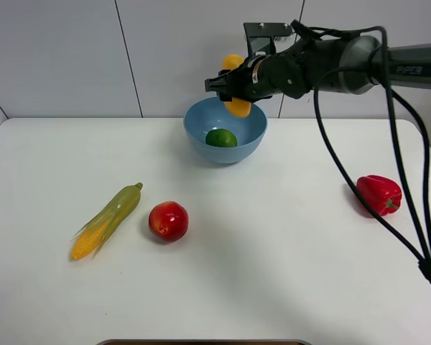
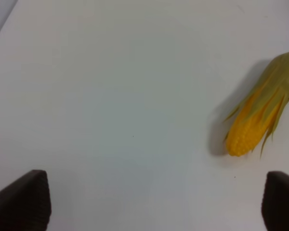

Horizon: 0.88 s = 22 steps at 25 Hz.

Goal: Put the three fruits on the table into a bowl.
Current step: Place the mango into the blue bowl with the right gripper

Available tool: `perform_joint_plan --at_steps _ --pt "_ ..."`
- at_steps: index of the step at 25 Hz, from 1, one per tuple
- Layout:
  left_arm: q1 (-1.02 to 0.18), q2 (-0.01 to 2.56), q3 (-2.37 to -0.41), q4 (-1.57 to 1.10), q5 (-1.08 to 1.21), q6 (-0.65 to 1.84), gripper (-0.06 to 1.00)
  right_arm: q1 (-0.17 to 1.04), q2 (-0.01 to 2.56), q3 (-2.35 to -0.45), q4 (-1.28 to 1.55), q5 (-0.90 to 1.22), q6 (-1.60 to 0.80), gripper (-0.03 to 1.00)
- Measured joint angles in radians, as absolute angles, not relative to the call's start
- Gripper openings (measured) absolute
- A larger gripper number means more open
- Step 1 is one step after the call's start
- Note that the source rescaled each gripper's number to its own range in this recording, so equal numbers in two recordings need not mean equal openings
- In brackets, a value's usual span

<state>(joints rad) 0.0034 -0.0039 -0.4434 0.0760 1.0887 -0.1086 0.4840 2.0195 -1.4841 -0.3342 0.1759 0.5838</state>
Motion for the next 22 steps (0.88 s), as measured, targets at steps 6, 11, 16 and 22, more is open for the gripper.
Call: perform_joint_plan --at_steps 6,11,16,22 --pt "0.003 -0.004 -0.443 0.076 1.089 -0.109 0.7 0.484 2.149 -1.56 -0.334 0.149 0.549 0.0" --pt "0.003 -0.004 -0.443 0.076 1.089 -0.109 0.7 0.484 2.22 -1.598 -0.334 0.144 0.538 0.0" --pt "0.003 -0.004 -0.443 0.076 1.089 -0.108 0.71 0.484 2.255 -1.602 -0.334 0.126 0.506 0.0" --pt "0.003 -0.004 -0.443 0.076 1.089 -0.108 0.71 0.484 2.264 -1.605 -0.315 0.123 0.499 0.0"
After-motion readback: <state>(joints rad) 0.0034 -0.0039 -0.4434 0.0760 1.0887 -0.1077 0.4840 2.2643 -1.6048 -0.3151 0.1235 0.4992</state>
